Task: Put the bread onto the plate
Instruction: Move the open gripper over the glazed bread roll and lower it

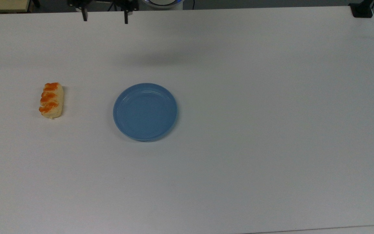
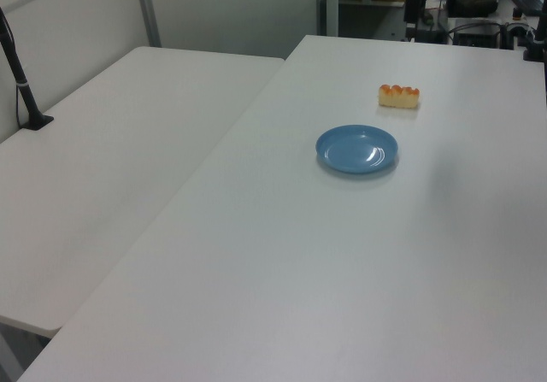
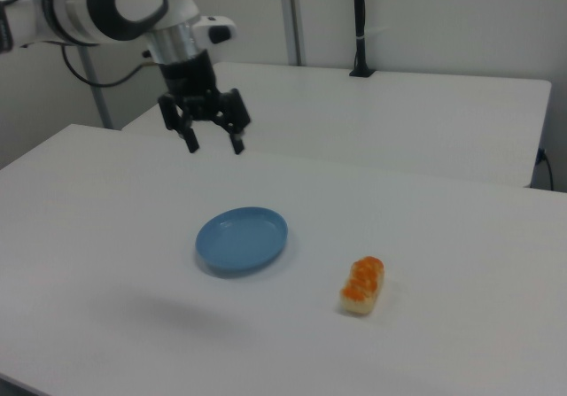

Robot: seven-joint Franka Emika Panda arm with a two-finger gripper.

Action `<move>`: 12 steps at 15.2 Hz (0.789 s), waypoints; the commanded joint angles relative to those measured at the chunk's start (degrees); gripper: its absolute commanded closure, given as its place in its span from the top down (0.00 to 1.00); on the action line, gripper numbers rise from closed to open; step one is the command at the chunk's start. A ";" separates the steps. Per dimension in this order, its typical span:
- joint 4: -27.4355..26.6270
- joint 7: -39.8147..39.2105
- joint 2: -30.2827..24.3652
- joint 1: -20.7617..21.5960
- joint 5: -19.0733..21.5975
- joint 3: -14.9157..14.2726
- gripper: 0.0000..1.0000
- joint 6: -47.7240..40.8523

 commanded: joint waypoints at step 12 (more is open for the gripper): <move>-2.11 -16.40 17.21 -18.75 4.17 -0.49 0.98 24.85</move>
